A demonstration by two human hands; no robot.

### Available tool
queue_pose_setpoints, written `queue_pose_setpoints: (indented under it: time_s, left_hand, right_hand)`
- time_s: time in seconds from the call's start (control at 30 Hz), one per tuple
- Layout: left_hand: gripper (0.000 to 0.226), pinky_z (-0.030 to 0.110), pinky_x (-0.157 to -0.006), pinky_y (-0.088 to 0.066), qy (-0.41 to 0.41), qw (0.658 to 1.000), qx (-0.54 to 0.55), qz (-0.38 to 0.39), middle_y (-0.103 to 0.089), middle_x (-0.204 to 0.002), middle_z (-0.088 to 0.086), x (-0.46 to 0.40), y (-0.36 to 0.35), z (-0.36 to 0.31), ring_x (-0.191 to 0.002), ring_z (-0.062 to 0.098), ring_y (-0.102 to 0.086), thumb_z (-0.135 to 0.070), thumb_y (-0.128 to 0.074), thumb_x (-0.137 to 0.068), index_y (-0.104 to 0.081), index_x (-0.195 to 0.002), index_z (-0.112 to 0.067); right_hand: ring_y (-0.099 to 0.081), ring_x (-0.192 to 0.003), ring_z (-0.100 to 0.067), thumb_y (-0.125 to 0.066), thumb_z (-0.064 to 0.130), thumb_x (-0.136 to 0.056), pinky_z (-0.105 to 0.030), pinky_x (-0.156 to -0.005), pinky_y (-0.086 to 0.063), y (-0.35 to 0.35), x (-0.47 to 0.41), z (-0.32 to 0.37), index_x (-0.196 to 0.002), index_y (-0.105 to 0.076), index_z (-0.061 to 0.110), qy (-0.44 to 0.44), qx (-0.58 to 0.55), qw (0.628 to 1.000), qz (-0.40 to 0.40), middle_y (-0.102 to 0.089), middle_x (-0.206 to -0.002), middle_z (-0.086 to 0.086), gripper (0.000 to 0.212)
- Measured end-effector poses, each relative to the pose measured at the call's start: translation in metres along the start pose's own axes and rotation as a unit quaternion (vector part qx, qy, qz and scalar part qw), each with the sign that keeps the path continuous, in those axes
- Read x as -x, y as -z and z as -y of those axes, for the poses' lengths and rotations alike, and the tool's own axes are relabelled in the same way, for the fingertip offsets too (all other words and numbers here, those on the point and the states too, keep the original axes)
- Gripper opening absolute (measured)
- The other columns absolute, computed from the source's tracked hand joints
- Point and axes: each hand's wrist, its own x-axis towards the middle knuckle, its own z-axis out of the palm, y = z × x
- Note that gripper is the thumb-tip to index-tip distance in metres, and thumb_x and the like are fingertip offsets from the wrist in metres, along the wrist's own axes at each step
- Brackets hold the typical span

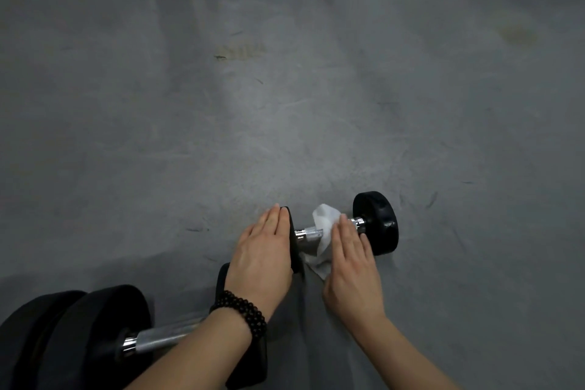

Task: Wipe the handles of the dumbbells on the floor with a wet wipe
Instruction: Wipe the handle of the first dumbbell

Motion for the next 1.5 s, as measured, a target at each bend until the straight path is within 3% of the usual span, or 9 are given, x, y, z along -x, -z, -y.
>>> queue_pose_setpoints:
  time_s: [0.2,0.4,0.63,0.8,1.07,1.23,1.3,1.4,1.5]
  left_hand:
    - [0.097,0.031,-0.123,-0.012,-0.005,1.0,0.01,0.003,-0.001,-0.166,0.002,0.001,0.002,0.0,-0.151,0.013,-0.005,-0.027,-0.067,-0.089,0.0,-0.157,-0.014]
    - [0.097,0.034,-0.122,-0.015,0.004,1.0,0.013,0.002,-0.003,-0.166,0.002,-0.001,0.001,0.0,-0.151,0.013,-0.007,-0.03,-0.068,-0.088,-0.001,-0.157,-0.015]
    - [0.101,0.035,-0.123,-0.01,0.012,1.0,0.008,0.011,0.005,-0.166,0.002,-0.001,0.001,0.0,-0.152,0.014,0.001,-0.032,-0.066,-0.088,0.007,-0.156,-0.014]
    - [0.102,0.036,-0.123,-0.009,0.02,1.0,0.009,0.014,0.005,-0.165,0.001,-0.002,0.001,-0.001,-0.152,0.015,0.002,-0.034,-0.066,-0.088,0.007,-0.156,-0.014]
    - [0.102,0.037,-0.123,-0.01,0.023,0.999,0.013,0.022,0.007,-0.165,0.0,-0.004,0.002,0.0,-0.151,0.014,0.003,-0.033,-0.066,-0.088,0.008,-0.156,-0.015]
    - [0.099,0.035,-0.123,-0.007,0.028,0.999,0.028,0.02,0.008,-0.165,-0.001,-0.004,0.003,-0.001,-0.151,0.012,0.005,-0.027,-0.064,-0.09,0.008,-0.157,-0.016]
    - [0.098,0.035,-0.123,-0.007,0.029,0.999,0.026,0.015,0.007,-0.165,-0.001,-0.005,0.002,0.0,-0.151,0.012,0.005,-0.027,-0.063,-0.09,0.007,-0.157,-0.017]
    - [0.1,0.037,-0.123,-0.011,0.027,0.999,0.025,0.019,0.006,-0.165,-0.001,-0.005,0.001,0.001,-0.151,0.013,0.004,-0.031,-0.065,-0.088,0.006,-0.157,-0.016]
    - [0.101,0.037,-0.123,-0.012,0.024,0.999,0.019,0.018,0.005,-0.166,-0.002,-0.007,0.001,0.002,-0.151,0.013,0.003,-0.032,-0.066,-0.087,0.006,-0.157,-0.016]
  right_hand:
    - [-0.014,-0.151,-0.028,-0.037,0.028,-0.08,-0.046,-0.118,-0.014,-0.006,-0.001,0.018,-0.153,-0.03,0.009,0.152,0.052,0.986,0.034,-0.019,-0.162,-0.013,0.076]
    - [-0.014,-0.15,-0.027,-0.036,0.023,-0.078,-0.045,-0.12,-0.011,0.0,-0.004,-0.003,-0.153,-0.023,0.003,0.006,0.051,0.999,0.0,-0.018,-0.161,-0.015,0.079]
    - [-0.014,-0.15,-0.029,-0.035,0.023,-0.081,-0.046,-0.118,-0.014,-0.011,0.0,0.012,-0.153,-0.022,0.0,0.126,0.085,0.988,0.028,-0.015,-0.162,-0.017,0.077]
    - [-0.019,-0.149,-0.032,-0.025,0.025,-0.079,-0.047,-0.118,-0.014,0.0,-0.007,-0.003,-0.15,-0.027,-0.004,-0.026,0.067,0.997,-0.016,-0.022,-0.159,-0.021,0.077]
    - [-0.009,-0.15,-0.034,-0.029,0.024,-0.074,-0.047,-0.119,-0.011,-0.009,-0.009,0.003,-0.152,-0.021,-0.004,0.024,0.056,0.998,0.022,-0.013,-0.161,-0.023,0.083]
    - [0.002,-0.152,-0.023,-0.045,0.023,-0.075,-0.041,-0.119,-0.008,-0.009,-0.013,0.017,-0.156,-0.008,0.004,0.189,0.001,0.98,0.068,-0.001,-0.164,-0.011,0.09]
    - [-0.005,-0.152,-0.025,-0.041,0.022,-0.076,-0.041,-0.119,-0.008,-0.01,-0.014,0.012,-0.156,-0.013,0.006,0.163,0.015,0.986,0.044,-0.006,-0.163,-0.012,0.086]
    - [-0.003,-0.152,-0.027,-0.052,0.015,-0.073,-0.043,-0.12,-0.009,-0.006,-0.013,-0.004,-0.156,-0.015,0.004,0.038,0.009,0.999,0.021,-0.009,-0.163,-0.015,0.092]
    - [0.003,-0.152,-0.025,-0.053,0.02,-0.072,-0.043,-0.12,-0.006,-0.005,-0.011,0.001,-0.155,-0.012,0.002,0.06,-0.021,0.997,0.032,-0.006,-0.164,-0.015,0.094]
